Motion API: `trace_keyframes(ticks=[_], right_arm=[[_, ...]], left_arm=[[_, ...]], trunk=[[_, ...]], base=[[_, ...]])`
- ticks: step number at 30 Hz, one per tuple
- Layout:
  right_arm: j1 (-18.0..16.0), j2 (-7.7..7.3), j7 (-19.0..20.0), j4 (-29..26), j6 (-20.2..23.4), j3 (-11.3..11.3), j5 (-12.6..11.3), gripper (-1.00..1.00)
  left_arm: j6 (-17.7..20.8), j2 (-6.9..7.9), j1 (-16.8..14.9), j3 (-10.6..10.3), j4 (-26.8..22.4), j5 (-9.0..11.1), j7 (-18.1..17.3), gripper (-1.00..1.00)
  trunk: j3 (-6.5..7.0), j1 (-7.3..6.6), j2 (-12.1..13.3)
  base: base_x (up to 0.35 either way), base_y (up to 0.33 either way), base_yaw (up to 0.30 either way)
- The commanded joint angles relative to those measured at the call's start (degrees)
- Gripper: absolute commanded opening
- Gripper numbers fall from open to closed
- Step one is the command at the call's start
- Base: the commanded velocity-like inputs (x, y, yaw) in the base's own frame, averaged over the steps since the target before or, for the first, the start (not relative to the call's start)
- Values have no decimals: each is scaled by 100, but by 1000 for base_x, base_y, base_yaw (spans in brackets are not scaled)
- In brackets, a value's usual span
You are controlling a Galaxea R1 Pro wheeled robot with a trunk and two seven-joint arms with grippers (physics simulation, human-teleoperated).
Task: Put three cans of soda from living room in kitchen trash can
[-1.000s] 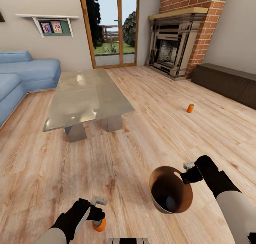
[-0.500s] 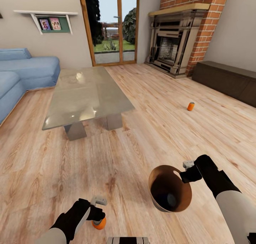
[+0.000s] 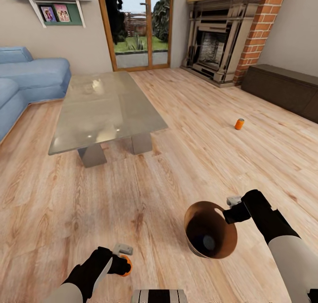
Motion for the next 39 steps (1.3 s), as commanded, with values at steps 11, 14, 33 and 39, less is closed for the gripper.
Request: trace_keyframes(ticks=[11, 14, 33, 39], right_arm=[[3, 3, 41, -16, 56, -8, -127, -100], [4, -1, 41, -15, 56, -8, -123, -100], [4, 0, 41, -7, 56, 1, -112, -100], [4, 1, 41, -7, 56, 1, -106, -100]], left_arm=[[-223, 5, 0, 1, -8, 0, -6, 100], [-242, 6, 0, 0, -10, -7, -5, 100], [-257, -5, 0, 0, 9, -35, 19, 100], [-257, -7, 0, 0, -9, -42, 18, 100]], trunk=[[-22, 2, -2], [-22, 2, -2], [-111, 12, -7], [-177, 20, -11]], base=[[6, 0, 0], [159, 0, 0], [21, 0, 0], [0, 0, 0]])
